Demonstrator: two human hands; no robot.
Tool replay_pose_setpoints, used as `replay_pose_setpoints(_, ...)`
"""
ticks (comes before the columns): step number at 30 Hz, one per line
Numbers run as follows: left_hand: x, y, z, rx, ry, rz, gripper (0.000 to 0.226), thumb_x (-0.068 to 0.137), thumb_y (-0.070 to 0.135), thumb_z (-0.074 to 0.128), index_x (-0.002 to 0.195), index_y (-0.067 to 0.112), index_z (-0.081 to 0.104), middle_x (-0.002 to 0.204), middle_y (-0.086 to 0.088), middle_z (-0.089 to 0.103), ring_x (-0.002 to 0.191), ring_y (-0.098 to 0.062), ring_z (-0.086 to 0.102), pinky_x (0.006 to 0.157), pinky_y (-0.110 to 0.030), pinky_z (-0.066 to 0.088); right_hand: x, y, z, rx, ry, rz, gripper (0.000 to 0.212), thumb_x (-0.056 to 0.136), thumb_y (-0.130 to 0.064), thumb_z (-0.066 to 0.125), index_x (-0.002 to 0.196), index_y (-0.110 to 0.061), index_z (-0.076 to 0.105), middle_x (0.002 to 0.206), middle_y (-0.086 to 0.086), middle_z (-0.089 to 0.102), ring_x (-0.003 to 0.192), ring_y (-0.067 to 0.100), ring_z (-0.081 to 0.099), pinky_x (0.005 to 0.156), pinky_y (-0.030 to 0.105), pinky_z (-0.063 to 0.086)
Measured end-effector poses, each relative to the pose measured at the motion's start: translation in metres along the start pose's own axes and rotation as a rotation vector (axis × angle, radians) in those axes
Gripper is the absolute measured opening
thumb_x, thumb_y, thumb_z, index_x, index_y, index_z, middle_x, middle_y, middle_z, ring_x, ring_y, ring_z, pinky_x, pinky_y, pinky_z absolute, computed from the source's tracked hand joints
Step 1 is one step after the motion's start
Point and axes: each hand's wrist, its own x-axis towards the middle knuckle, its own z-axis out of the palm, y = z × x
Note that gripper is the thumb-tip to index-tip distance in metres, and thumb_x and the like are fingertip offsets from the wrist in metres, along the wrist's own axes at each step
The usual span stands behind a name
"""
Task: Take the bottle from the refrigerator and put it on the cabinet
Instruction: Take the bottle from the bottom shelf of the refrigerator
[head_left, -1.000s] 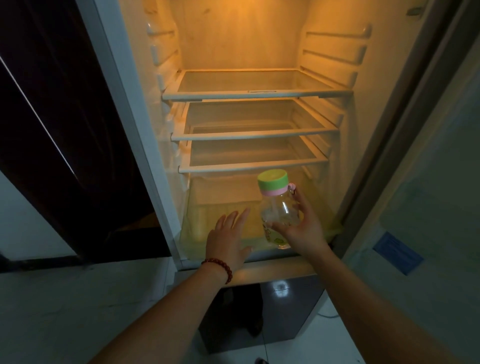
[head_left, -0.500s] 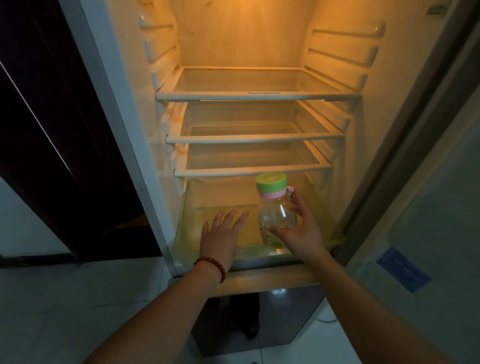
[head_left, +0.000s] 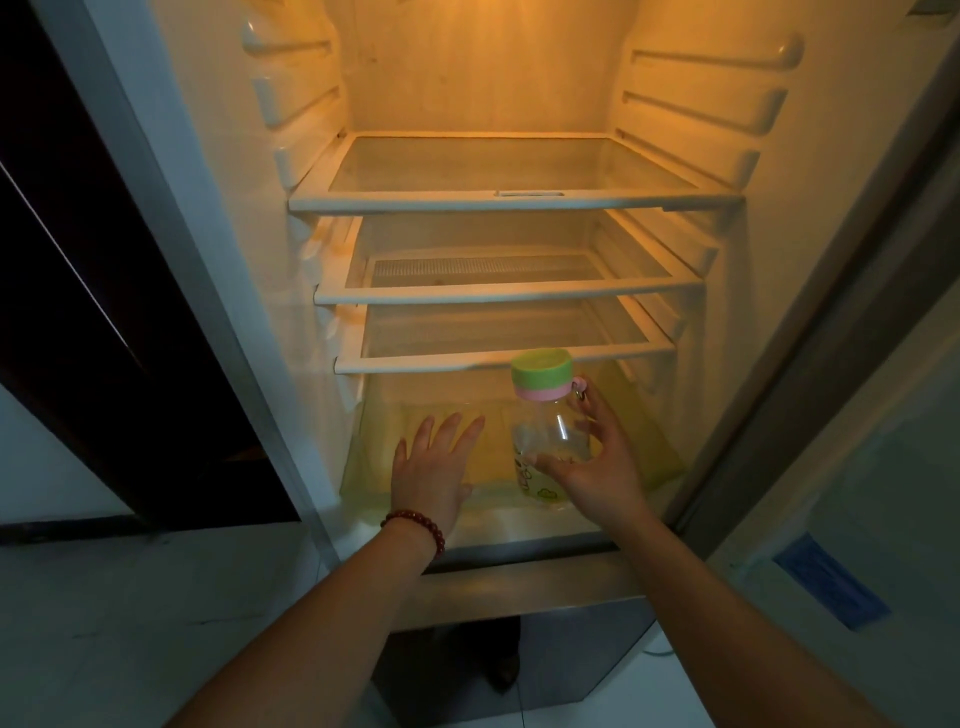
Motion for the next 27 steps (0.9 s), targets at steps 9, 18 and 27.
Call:
replay_pose_setpoints(9, 0.031, -0.009, 0.006, 0.0, -0.002, -0.03, 0.078, 0.088, 0.028, 0.057, 0.144, 0.039, 0.004, 0.155, 0.008, 0.013, 0.143, -0.023, 0.007, 0.112, -0.049, 0.015, 0.026, 0.004, 0.005, 0.002, -0.011, -0.01, 0.094, 0.061, -0.019, 0.086, 0.129, -0.054, 0.031, 0.137, -0.015, 0.045, 0.119, 0.011, 0.047, 0.089, 0.028, 0.049)
replay_pose_setpoints(18, 0.059, -0.015, 0.01, 0.017, -0.021, -0.071, 0.071, 0.089, 0.034, 0.053, 0.144, 0.036, 0.008, 0.155, 0.005, 0.015, 0.142, -0.024, 0.01, 0.111, -0.05, 0.017, 0.038, 0.004, 0.003, 0.014, -0.028, -0.012, 0.097, 0.061, -0.016, 0.086, 0.128, -0.056, 0.029, 0.138, -0.016, 0.042, 0.121, 0.011, 0.046, 0.091, 0.037, 0.051)
replay_pose_setpoints(27, 0.074, -0.014, 0.011, 0.036, 0.016, -0.085, 0.07, 0.088, 0.035, 0.055, 0.144, 0.032, 0.014, 0.151, 0.004, 0.022, 0.14, -0.025, 0.016, 0.11, -0.05, 0.023, 0.039, 0.003, 0.002, 0.01, -0.043, -0.007, 0.096, 0.061, -0.017, 0.086, 0.126, -0.06, 0.029, 0.138, -0.017, 0.043, 0.119, 0.009, 0.047, 0.089, 0.034, 0.051)
